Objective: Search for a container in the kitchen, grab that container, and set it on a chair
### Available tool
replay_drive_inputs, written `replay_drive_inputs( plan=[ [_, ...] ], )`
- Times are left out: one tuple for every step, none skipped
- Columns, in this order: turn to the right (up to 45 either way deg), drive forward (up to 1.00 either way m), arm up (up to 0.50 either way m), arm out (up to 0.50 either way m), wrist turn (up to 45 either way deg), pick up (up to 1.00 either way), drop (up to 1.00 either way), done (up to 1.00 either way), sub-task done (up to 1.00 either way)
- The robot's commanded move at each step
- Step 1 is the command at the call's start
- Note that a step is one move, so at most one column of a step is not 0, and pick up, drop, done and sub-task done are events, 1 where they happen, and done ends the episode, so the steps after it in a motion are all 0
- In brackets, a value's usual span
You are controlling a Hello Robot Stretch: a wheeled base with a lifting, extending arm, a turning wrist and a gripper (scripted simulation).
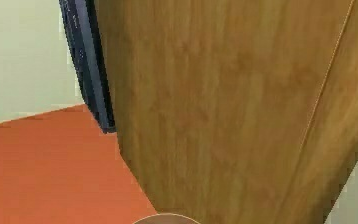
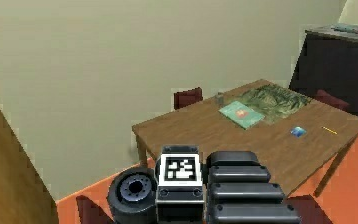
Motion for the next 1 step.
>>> replay_drive_inputs(
  plan=[
    [-45.0,0.0,0.0,0.0,0.0,0.0,0.0,0.0,0.0]
  ],
)
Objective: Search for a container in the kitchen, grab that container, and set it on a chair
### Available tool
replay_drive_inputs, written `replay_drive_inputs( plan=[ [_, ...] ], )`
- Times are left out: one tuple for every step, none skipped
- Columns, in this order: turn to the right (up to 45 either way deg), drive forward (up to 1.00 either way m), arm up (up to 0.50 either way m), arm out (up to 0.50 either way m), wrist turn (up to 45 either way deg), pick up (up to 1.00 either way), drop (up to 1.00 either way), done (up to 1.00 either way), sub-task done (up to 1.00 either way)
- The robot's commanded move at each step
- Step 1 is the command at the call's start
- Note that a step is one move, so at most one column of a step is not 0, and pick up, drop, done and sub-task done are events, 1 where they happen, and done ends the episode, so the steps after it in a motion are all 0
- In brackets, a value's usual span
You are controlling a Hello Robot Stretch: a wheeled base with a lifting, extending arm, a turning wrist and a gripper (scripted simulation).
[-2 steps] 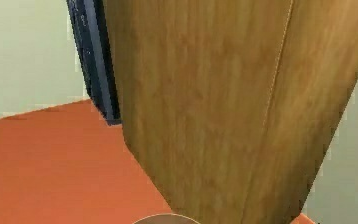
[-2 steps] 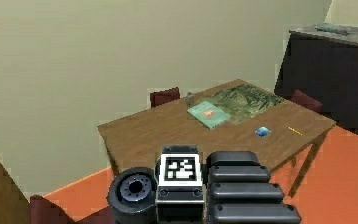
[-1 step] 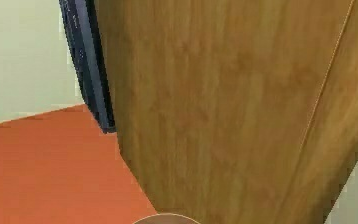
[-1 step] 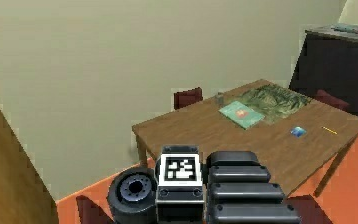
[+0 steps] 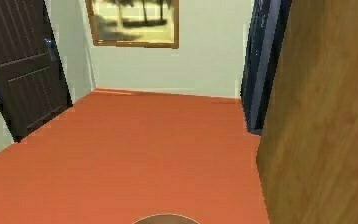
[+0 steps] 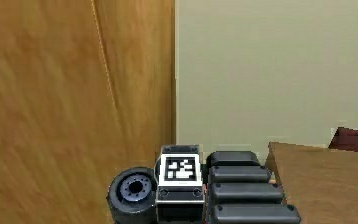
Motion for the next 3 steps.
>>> replay_drive_inputs(
  plan=[
    [-39.0,0.0,0.0,0.0,0.0,0.0,0.0,0.0,0.0],
    [0.0,0.2,0.0,0.0,0.0,0.0,0.0,0.0,0.0],
    [45.0,0.0,0.0,0.0,0.0,0.0,0.0,0.0,0.0]
  ],
)
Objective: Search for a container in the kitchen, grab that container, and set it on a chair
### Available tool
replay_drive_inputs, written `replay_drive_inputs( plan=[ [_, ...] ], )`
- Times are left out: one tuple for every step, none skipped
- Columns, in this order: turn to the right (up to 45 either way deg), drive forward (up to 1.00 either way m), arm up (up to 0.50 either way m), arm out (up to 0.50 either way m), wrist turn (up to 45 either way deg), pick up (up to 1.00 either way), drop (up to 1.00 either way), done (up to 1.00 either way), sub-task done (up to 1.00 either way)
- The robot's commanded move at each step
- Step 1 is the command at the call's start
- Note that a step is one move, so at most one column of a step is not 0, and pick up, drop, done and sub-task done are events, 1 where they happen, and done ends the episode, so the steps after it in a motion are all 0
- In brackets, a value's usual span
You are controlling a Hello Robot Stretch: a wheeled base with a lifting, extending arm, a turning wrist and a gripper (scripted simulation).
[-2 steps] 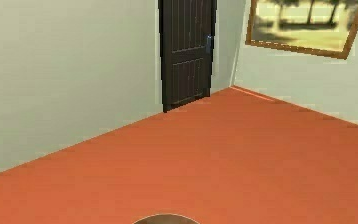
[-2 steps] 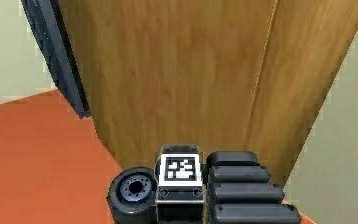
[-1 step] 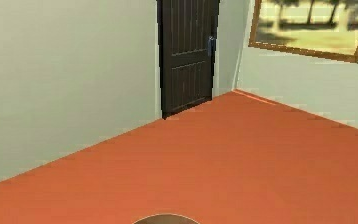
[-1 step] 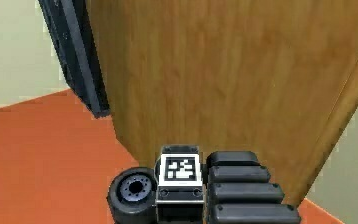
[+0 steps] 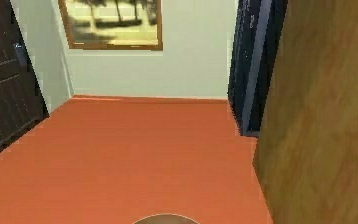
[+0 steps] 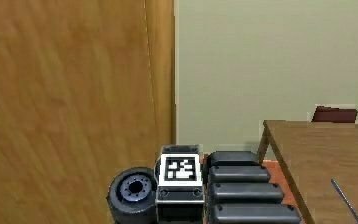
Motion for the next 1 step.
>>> replay_drive_inputs(
  plan=[
    [39.0,0.0,0.0,0.0,0.0,0.0,0.0,0.0,0.0]
  ],
)
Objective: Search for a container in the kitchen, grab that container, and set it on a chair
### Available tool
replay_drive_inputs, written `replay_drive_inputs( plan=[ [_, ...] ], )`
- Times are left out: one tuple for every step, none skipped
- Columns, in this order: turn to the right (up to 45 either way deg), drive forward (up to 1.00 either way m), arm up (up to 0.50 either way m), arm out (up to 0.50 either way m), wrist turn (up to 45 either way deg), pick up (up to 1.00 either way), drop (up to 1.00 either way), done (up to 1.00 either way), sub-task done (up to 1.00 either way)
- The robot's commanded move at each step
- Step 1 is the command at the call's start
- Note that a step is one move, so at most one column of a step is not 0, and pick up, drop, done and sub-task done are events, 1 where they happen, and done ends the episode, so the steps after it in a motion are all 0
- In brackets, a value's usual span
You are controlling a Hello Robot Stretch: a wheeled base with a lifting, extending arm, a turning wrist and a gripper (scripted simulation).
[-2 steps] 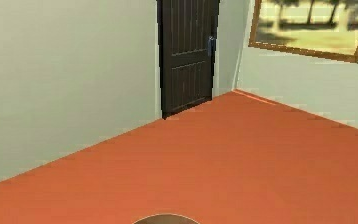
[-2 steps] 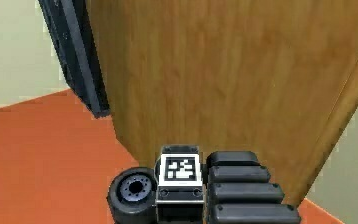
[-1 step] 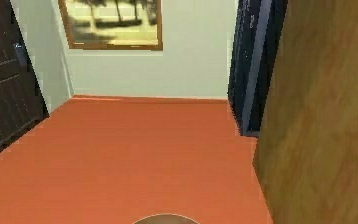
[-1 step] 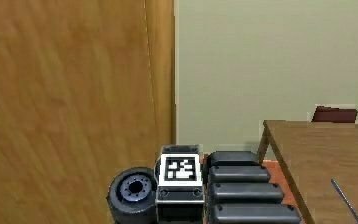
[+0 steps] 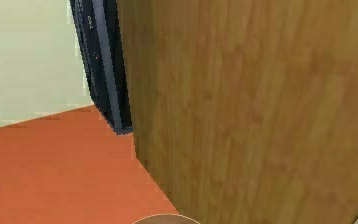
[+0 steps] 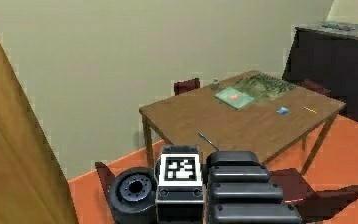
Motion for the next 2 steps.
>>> replay_drive_inputs(
  plan=[
    [0.0,0.2,0.0,0.0,0.0,0.0,0.0,0.0,0.0],
    [45.0,0.0,0.0,0.0,0.0,0.0,0.0,0.0,0.0]
  ],
)
